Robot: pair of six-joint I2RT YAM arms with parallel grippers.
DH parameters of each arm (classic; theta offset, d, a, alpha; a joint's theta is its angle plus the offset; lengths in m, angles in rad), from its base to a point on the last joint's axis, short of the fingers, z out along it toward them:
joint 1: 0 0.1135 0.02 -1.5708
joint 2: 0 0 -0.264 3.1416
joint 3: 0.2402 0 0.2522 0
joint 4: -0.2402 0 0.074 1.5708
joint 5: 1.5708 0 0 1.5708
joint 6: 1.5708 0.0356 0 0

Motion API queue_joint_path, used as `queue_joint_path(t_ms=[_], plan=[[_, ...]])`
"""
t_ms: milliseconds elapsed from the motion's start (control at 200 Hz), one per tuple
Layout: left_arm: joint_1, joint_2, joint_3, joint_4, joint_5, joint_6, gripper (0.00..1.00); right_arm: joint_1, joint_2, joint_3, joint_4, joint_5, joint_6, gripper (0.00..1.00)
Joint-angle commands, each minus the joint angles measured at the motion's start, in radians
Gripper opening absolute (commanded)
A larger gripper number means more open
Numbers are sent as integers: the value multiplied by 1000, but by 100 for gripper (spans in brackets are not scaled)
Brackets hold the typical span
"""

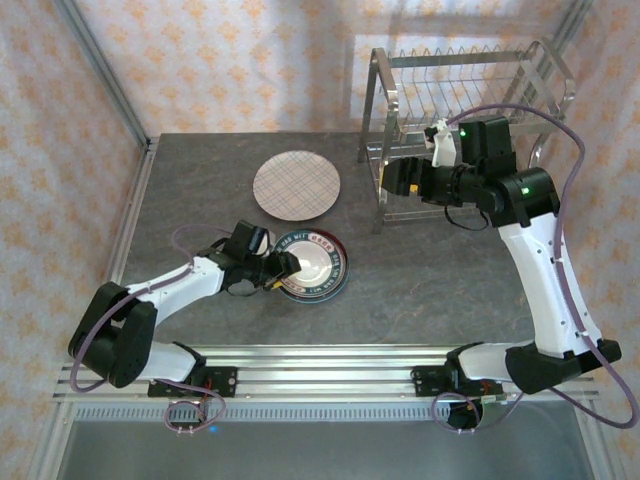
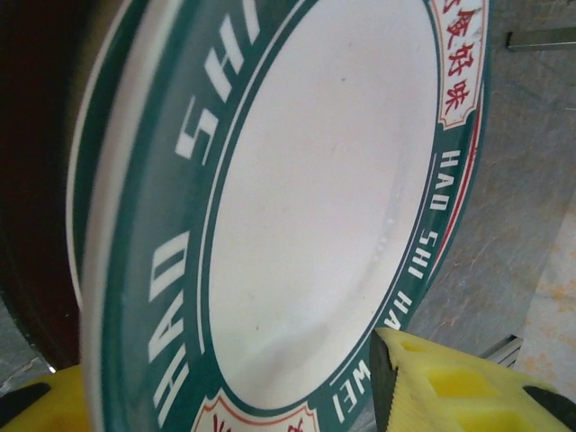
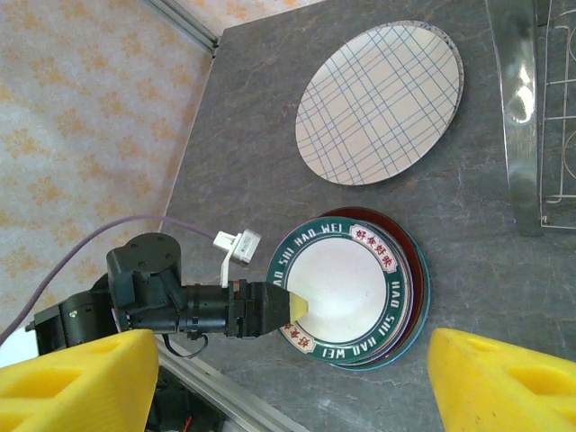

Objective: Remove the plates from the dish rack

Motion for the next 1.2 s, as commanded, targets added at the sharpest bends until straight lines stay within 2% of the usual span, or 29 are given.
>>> queue_joint_path(t_ms=[0,395,681,1196], plan=[[9,21,61,-123,-11,59,52,6,2,10,29,3,7,78],[8,95,163,-297,-27,130,57,6,10,5,37,7,10,78],[7,130,224,-402,-57,174,58,6,19,10,43,6,8,78],[-15,154,325,-548,-146,218,60,6,35,11,-10,-70,5,78]])
